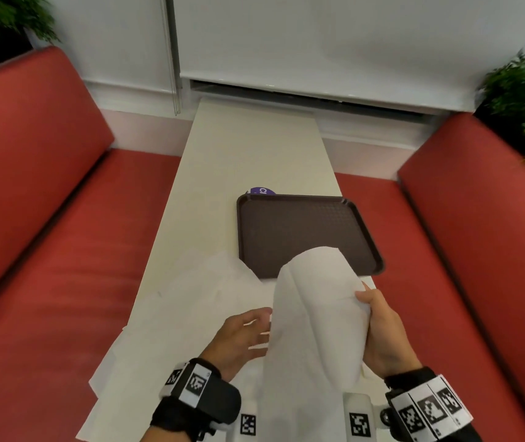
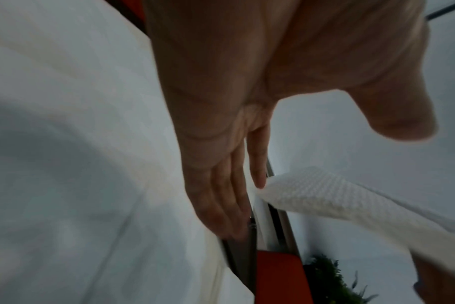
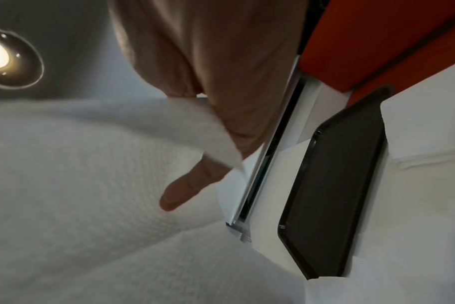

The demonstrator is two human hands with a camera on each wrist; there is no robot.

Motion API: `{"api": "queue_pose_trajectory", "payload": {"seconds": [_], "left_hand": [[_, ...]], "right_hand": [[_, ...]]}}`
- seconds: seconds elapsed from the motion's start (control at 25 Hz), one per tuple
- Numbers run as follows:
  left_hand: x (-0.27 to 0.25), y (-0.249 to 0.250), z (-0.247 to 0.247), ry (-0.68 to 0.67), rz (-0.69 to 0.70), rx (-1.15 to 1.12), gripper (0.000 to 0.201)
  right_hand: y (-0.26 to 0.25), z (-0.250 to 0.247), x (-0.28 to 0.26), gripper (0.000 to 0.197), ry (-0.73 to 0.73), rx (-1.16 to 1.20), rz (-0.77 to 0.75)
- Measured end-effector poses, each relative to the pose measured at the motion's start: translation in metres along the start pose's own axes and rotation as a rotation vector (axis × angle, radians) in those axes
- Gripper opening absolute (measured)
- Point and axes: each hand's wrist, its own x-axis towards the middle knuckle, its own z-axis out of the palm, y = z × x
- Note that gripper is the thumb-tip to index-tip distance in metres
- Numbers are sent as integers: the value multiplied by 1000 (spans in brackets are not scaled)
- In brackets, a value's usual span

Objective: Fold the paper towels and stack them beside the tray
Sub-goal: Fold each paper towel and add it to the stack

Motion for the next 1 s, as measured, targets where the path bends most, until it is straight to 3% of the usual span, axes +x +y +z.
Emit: {"api": "queue_pose_trajectory", "payload": {"seconds": [0.08,0.16,0.28,0.4,0.52,0.6,0.84,1.0], "left_hand": [[6,9,10,-100,-10,-51,51],[9,15,15,-151,2,-92,57],[10,25,18,-114,54,-81,56],[10,37,21,-23,87,-57,43],[12,43,25,5,113,61,34],[12,45,28,14,113,133,29],[11,63,30,46,226,106,20],[4,78,34,50,290,59,29]], "right_hand": [[-4,-9,-1,32,18,5,17],[-9,-18,-3,27,8,-24,-11],[-16,-32,-6,15,-67,-133,-85],[-23,-42,-7,38,-193,-241,-77],[-28,-44,-4,32,-220,-332,-122],[-29,-45,-2,43,-219,-352,-148],[-26,-55,6,69,-225,-216,-154],[-24,-56,6,64,-221,-132,-124]]}}
